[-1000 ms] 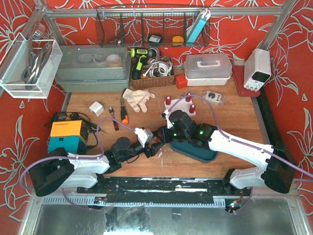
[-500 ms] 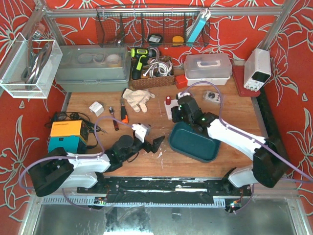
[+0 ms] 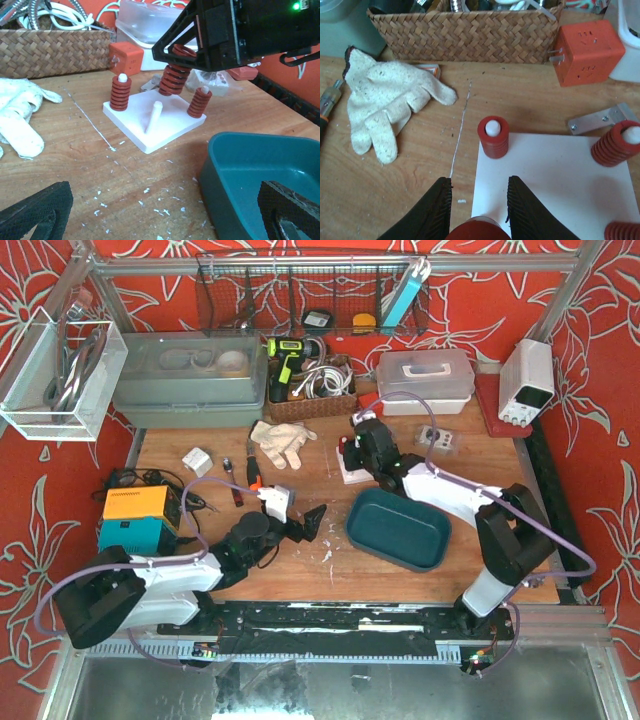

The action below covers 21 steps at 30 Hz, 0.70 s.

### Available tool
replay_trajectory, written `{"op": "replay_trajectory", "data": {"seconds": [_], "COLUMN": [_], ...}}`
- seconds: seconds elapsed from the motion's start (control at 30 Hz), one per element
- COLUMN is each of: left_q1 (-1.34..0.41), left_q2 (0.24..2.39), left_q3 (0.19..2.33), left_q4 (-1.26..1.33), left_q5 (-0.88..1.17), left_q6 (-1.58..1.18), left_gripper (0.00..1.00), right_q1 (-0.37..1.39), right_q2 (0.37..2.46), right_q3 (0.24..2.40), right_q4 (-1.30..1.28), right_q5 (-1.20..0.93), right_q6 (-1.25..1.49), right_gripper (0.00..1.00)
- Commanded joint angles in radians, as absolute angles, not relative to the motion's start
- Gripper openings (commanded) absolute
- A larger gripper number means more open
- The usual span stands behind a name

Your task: Install the large spring

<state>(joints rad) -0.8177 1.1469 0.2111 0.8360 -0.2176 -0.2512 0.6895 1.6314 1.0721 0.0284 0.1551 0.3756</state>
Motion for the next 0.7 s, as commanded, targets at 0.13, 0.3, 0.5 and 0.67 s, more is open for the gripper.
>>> {"op": "replay_trajectory", "data": {"seconds": [0.13, 0.3, 0.5, 0.67], "left_q1": [-0.813, -0.813, -0.812, -0.813], "left_q2": [1.129, 1.124, 1.115, 1.114], "left_q3": [0.212, 0.213, 0.212, 0.210], "left_q4": [0.831, 0.828, 0.825, 0.826], "left_q5": [-0.252, -0.245, -0.247, -0.246], "left_q6": [-0.260, -0.264, -0.264, -0.264], "left_gripper": [1.00, 1.00, 1.00, 1.00], "right_q1": [0.677, 0.675, 0.675, 0.675], "right_q2": [1.702, 1.734, 1.779, 1.795], "right_q3": [1.143, 1.147, 1.168, 1.161], "right_q4": [0.079, 0.086, 0.072, 0.077], "right_q5": [0.143, 0.163, 0.181, 0.175], "right_q6": [0.348, 0.336, 0.325, 0.328], "right_gripper": [0.00, 0.00, 0.00, 0.00]}}
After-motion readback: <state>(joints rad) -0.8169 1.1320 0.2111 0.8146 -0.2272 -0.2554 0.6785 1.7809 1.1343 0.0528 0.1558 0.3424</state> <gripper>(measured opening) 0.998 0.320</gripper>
